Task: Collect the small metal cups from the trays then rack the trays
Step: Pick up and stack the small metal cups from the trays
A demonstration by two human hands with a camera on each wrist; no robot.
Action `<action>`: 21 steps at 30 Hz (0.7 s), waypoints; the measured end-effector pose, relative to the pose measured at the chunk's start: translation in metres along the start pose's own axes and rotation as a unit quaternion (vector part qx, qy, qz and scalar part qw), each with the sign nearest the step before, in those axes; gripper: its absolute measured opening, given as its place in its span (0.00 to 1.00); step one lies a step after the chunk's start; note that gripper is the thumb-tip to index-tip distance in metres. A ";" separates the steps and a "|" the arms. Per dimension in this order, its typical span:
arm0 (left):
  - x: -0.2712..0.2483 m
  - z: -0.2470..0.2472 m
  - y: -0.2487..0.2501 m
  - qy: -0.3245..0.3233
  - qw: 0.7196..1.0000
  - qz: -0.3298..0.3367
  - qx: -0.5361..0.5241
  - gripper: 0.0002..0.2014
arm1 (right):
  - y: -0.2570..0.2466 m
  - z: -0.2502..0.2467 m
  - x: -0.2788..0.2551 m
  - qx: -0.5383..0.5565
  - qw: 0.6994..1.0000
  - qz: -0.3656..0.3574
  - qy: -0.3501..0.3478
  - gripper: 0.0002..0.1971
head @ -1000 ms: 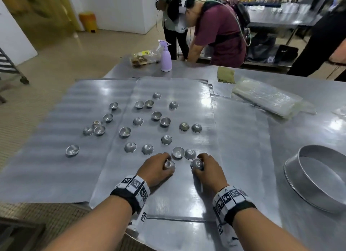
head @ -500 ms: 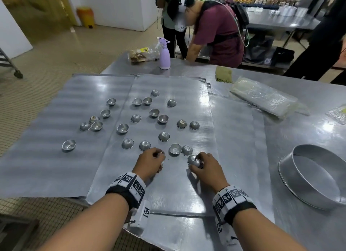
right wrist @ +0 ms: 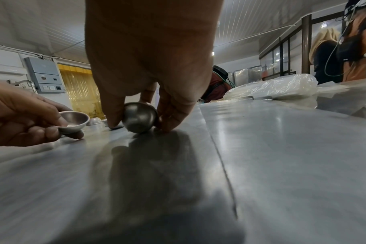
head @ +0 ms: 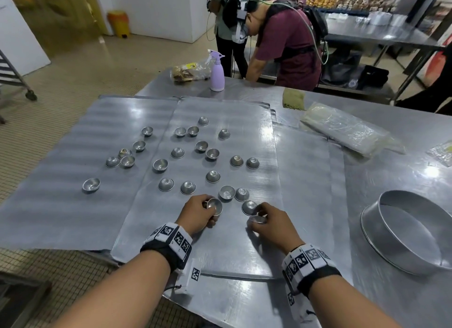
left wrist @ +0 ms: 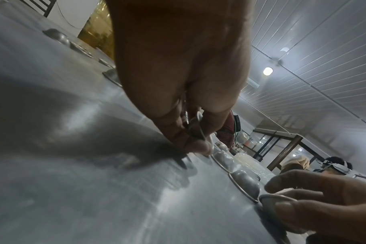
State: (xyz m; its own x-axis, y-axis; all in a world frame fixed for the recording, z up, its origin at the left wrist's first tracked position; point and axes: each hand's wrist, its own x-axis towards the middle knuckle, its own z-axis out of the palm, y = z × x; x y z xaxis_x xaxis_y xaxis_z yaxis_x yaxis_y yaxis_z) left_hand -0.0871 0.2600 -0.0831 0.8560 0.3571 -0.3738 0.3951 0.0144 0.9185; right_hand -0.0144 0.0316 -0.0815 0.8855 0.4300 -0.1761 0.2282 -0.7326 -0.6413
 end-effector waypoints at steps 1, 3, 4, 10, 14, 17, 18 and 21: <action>-0.001 0.002 0.002 -0.004 1.000 -0.001 -0.004 0.12 | 0.000 -0.002 -0.001 -0.008 1.000 -0.003 -0.008 0.16; -0.003 0.006 0.005 -0.015 1.000 -0.004 -0.010 0.12 | 0.002 -0.005 -0.001 -0.025 0.999 -0.008 -0.023 0.18; -0.004 0.007 0.006 -0.019 1.000 -0.006 -0.014 0.12 | 0.001 -0.006 -0.002 -0.029 0.999 -0.009 -0.033 0.19; -0.005 0.009 0.006 -0.029 0.999 -0.010 -0.025 0.11 | 0.001 -0.012 -0.004 -0.051 0.996 0.004 -0.076 0.23; -0.005 0.006 0.003 -0.028 0.999 -0.006 -0.025 0.09 | -0.006 -0.013 -0.004 -0.083 0.993 0.015 -0.087 0.12; -0.006 0.003 0.004 -0.024 0.999 -0.009 -0.036 0.09 | -0.017 -0.015 -0.001 -0.056 0.997 -0.005 -0.060 0.19; -0.006 0.002 0.004 -0.025 0.999 -0.011 -0.041 0.09 | -0.023 -0.015 0.000 -0.041 0.998 -0.014 -0.054 0.24; -0.007 -0.001 0.003 -0.028 0.998 -0.020 -0.059 0.09 | -0.040 -0.013 0.004 -0.013 0.998 -0.039 -0.041 0.27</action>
State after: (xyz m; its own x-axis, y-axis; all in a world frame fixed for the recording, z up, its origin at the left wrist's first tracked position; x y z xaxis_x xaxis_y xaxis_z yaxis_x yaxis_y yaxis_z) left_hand -0.0920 0.2585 -0.0781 0.8584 0.3018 -0.4147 0.3905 0.1396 0.9100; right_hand -0.0151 0.0557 -0.0463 0.8283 0.5278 -0.1882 0.3064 -0.7078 -0.6365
